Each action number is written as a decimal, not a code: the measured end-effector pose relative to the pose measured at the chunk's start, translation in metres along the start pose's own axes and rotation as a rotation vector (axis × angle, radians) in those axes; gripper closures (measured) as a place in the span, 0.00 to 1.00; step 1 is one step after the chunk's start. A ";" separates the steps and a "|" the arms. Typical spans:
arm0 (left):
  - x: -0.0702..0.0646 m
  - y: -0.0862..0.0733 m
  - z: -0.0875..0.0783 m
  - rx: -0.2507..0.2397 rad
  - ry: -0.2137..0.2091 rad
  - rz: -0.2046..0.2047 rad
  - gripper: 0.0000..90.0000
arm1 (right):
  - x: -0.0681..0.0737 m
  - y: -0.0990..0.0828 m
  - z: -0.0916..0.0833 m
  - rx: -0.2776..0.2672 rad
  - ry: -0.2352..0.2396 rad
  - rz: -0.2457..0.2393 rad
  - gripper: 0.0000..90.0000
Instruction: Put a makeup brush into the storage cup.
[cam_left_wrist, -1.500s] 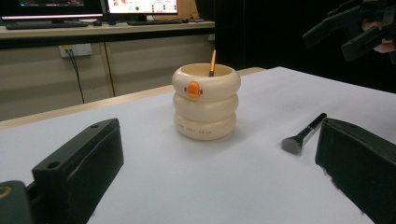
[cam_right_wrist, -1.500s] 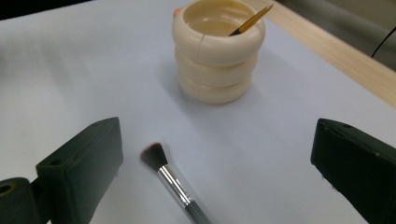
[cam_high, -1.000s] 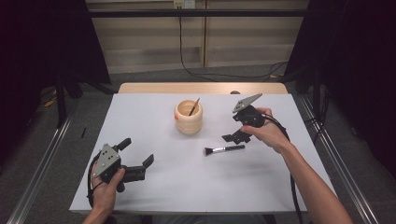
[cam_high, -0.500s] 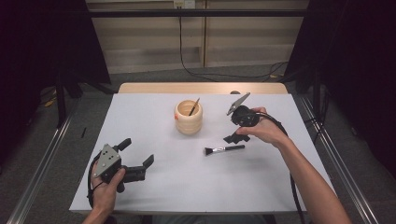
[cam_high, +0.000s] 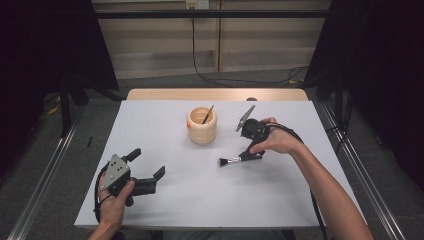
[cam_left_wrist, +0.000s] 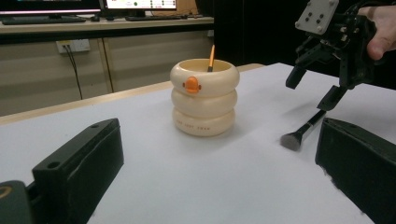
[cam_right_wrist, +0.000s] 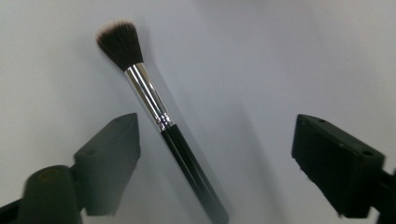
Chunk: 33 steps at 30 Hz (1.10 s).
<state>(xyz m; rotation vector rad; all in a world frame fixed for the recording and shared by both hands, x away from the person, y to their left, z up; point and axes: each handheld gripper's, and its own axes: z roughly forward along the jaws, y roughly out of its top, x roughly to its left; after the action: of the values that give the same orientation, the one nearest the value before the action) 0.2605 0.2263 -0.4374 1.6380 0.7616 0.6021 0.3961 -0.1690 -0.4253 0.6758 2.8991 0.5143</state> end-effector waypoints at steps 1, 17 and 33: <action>0.000 0.000 0.000 0.001 0.000 0.001 0.01 | 0.001 0.001 0.001 0.012 0.004 -0.009 0.23; 0.001 0.000 0.000 0.005 0.001 0.009 0.01 | -0.004 0.002 0.009 0.060 0.097 -0.079 0.45; 0.001 0.000 0.000 0.005 -0.001 0.012 0.01 | -0.007 -0.008 0.018 0.155 0.138 -0.143 0.67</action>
<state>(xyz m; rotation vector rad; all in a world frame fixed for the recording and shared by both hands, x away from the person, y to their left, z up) 0.2614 0.2271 -0.4375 1.6484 0.7536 0.6079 0.4022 -0.1733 -0.4442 0.4624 3.1124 0.3340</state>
